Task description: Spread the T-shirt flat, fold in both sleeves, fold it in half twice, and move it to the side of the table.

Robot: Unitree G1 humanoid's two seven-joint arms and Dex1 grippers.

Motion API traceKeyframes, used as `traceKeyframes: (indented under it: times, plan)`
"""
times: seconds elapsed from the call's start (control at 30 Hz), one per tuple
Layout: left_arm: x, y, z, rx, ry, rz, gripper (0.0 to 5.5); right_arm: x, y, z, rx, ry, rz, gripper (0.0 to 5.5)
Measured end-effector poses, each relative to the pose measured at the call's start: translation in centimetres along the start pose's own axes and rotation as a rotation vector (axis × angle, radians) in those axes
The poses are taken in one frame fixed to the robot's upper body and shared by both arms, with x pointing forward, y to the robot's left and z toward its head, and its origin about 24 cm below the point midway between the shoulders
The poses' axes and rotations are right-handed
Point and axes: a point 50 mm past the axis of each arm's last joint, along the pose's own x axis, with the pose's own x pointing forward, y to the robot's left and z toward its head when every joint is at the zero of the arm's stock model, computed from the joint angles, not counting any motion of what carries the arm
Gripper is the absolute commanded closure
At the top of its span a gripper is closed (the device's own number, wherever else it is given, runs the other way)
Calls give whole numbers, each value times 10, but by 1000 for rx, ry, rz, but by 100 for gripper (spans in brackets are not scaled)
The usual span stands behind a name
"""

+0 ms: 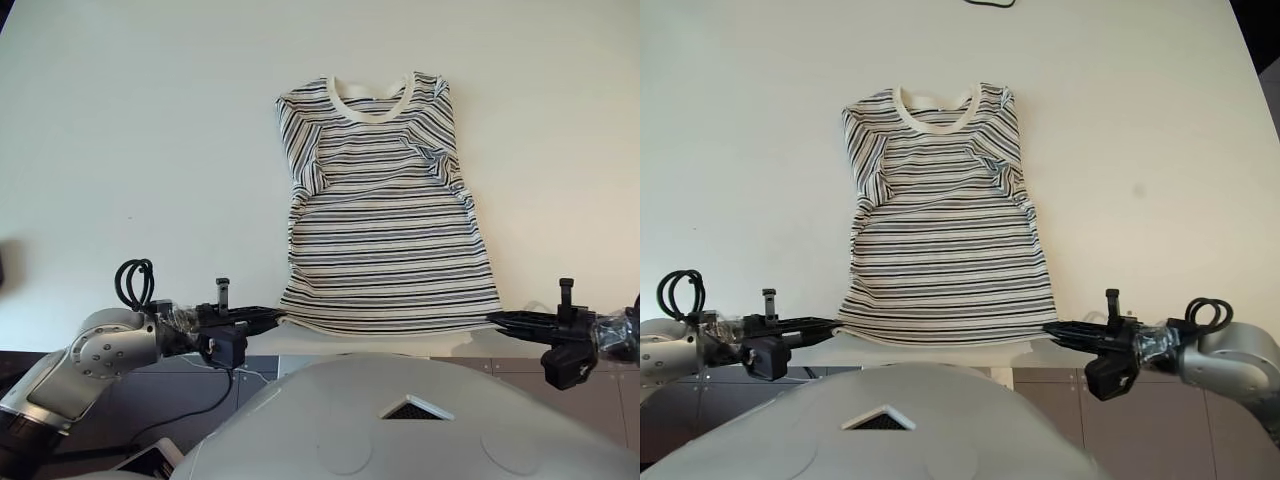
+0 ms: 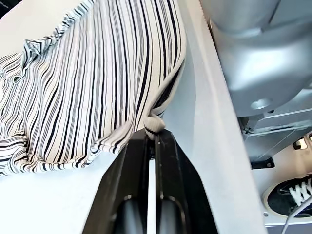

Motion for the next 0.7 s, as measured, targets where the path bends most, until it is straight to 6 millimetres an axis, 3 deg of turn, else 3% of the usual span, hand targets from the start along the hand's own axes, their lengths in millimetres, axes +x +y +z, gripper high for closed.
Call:
traceKeyframes:
  times: [0.23,0.33,0.43,0.57,0.63,0.7]
  plan:
    - [-20,-4,24,-324,-76,25,540,-30,-44,33,301,-29,-23,538]
    - [-30,20,31,-401,-135,99,540,-42,-77,41,355,-65,-80,538]
    - [-33,56,34,-352,-177,215,540,-48,-117,41,303,-48,-180,538]
    - [-33,96,28,-315,-211,402,540,-48,-150,23,292,-22,-322,538]
    - [-31,114,26,-308,-234,472,540,-46,-167,7,306,-22,-404,538]
    - [-25,144,18,-294,-232,570,540,-35,-194,-21,354,-31,-497,538]
